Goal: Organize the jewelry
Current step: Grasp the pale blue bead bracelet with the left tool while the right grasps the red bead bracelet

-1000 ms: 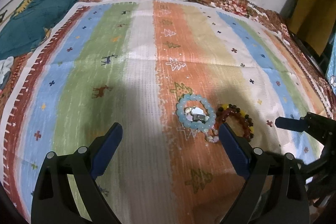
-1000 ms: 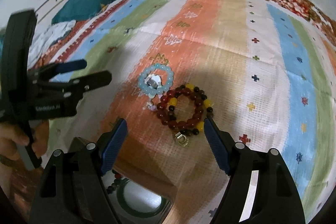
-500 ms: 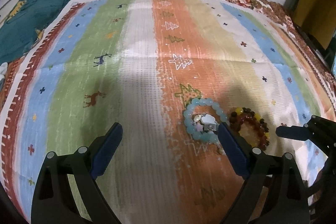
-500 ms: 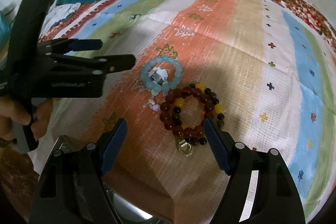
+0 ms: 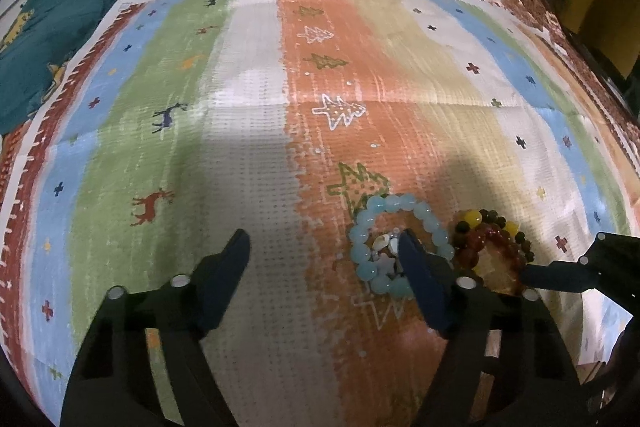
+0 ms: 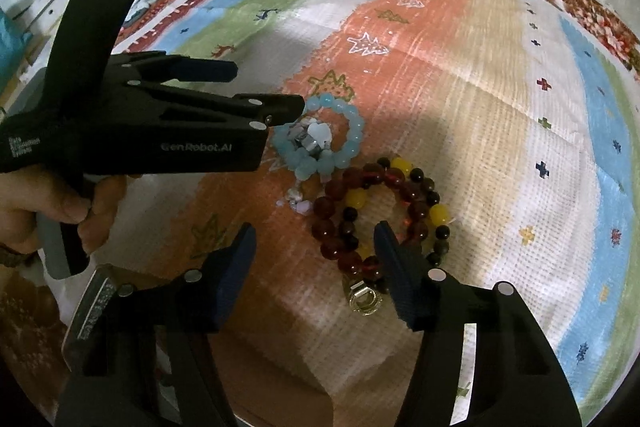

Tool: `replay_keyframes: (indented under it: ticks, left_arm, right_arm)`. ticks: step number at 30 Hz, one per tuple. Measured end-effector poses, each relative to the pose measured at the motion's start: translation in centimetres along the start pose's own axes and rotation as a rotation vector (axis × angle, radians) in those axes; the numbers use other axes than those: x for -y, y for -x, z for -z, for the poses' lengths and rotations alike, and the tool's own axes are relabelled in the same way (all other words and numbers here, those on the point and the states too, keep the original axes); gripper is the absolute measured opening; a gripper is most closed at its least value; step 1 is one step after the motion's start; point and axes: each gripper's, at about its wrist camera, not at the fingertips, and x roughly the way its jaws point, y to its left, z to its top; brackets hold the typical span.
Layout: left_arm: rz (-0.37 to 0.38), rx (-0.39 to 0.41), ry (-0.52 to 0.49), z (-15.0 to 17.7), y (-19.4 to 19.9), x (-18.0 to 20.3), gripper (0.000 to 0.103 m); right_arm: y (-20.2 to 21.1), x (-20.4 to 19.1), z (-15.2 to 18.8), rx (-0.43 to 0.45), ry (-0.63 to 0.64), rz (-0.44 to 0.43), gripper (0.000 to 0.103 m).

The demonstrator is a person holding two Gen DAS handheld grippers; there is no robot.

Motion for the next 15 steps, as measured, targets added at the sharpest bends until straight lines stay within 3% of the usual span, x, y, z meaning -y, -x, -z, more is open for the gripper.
replay_keyframes:
  ticks: [5, 9, 13, 15]
  left_arm:
    - [0.009, -0.011, -0.006, -0.2, -0.6, 0.0, 0.055]
    - [0.012, -0.032, -0.021, -0.1, -1.4, 0.2, 0.047]
    - [0.005, -0.031, -0.040, 0.1, -1.6, 0.3, 0.046]
    - [0.004, -0.035, -0.042, 0.2, -1.6, 0.3, 0.038]
  right_arm:
    - [-0.5, 0.2, 0.3, -0.020, 0.004, 0.003, 0.048]
    - [-0.9, 0.3, 0.4, -0.047, 0.001, 0.003, 0.027]
    - [-1.4, 0.4, 0.7, -0.068, 0.008, 0.002, 0.021]
    - [-1.6, 0.5, 0.7, -0.070, 0.005, 0.005, 0.017]
